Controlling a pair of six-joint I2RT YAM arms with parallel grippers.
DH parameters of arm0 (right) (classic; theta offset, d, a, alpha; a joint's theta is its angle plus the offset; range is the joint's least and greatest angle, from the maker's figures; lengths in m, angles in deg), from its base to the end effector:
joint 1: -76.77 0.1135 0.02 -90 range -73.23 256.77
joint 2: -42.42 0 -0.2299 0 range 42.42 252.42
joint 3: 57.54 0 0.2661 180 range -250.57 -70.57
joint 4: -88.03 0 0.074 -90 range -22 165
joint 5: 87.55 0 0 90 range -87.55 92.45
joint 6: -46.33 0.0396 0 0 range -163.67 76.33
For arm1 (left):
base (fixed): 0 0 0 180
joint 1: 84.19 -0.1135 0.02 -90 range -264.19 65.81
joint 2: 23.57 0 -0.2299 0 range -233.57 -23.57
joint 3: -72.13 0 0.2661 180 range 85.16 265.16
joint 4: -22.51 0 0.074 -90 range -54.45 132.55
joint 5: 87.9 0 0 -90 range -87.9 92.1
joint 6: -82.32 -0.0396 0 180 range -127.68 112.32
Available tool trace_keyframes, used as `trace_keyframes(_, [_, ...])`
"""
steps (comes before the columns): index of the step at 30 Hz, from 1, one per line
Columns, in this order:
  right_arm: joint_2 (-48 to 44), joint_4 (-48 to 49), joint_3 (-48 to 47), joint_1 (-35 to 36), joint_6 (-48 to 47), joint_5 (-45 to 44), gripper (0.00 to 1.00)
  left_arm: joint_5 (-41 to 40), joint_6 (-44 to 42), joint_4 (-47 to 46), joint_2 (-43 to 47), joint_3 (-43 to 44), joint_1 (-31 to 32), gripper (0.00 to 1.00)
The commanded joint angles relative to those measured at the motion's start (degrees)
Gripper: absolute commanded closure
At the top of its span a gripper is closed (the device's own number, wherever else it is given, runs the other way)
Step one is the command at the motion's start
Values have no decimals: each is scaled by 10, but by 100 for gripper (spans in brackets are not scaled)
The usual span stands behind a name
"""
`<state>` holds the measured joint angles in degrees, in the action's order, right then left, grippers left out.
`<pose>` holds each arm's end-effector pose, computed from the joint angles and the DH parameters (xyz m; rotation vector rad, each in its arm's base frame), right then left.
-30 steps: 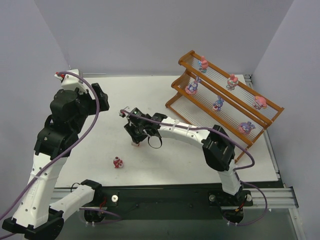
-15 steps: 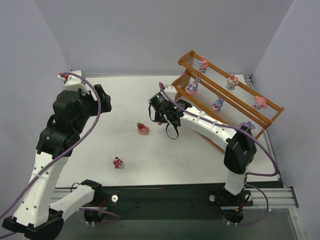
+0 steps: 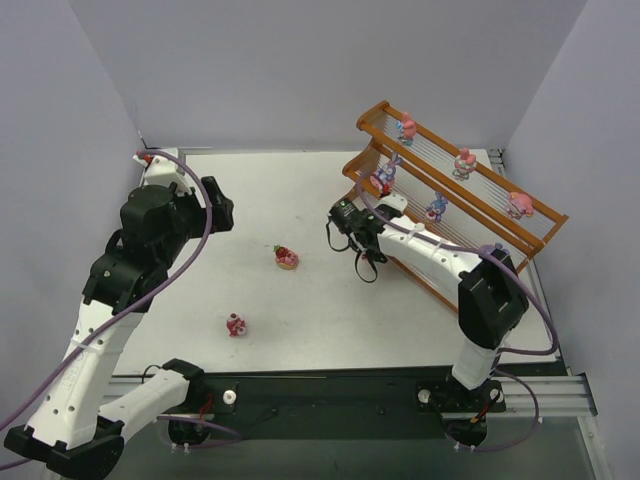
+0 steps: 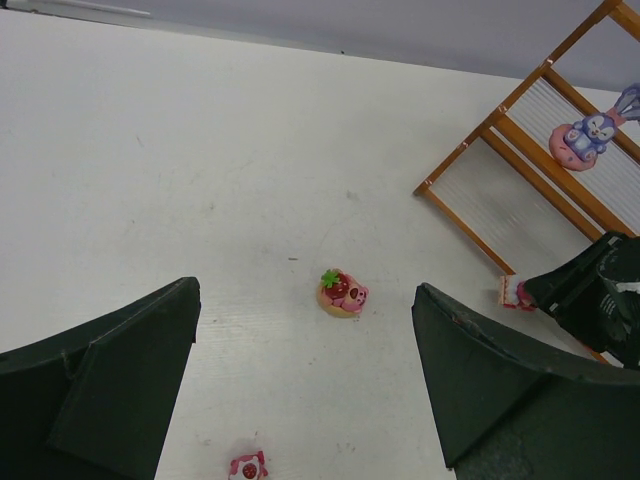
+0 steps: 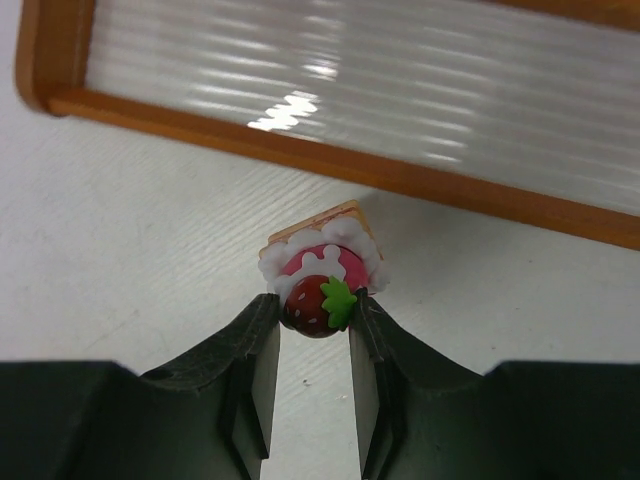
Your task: Place and organize the plastic toys onto the shelf
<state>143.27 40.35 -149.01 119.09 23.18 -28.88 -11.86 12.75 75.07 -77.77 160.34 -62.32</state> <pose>0.2981 0.2436 0.2054 0.6954 2.2740 0.1859 0.2009 -0.0704 0.4130 -0.1424 1.8885 -0.2742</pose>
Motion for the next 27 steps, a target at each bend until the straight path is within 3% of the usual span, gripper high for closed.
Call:
trace_keyframes(1, [-51, -37, 32, -33, 79, -59, 100, 8, 2, -35, 4, -4, 12, 3])
trace_keyframes(11, [-85, -50, 92, -57, 160, -91, 100, 1, -4, -34, -1, -3, 27, 3])
trace_keyframes(27, [-66, -51, 89, -79, 167, -130, 100, -4, -8, -36, -7, -10, 35, 3])
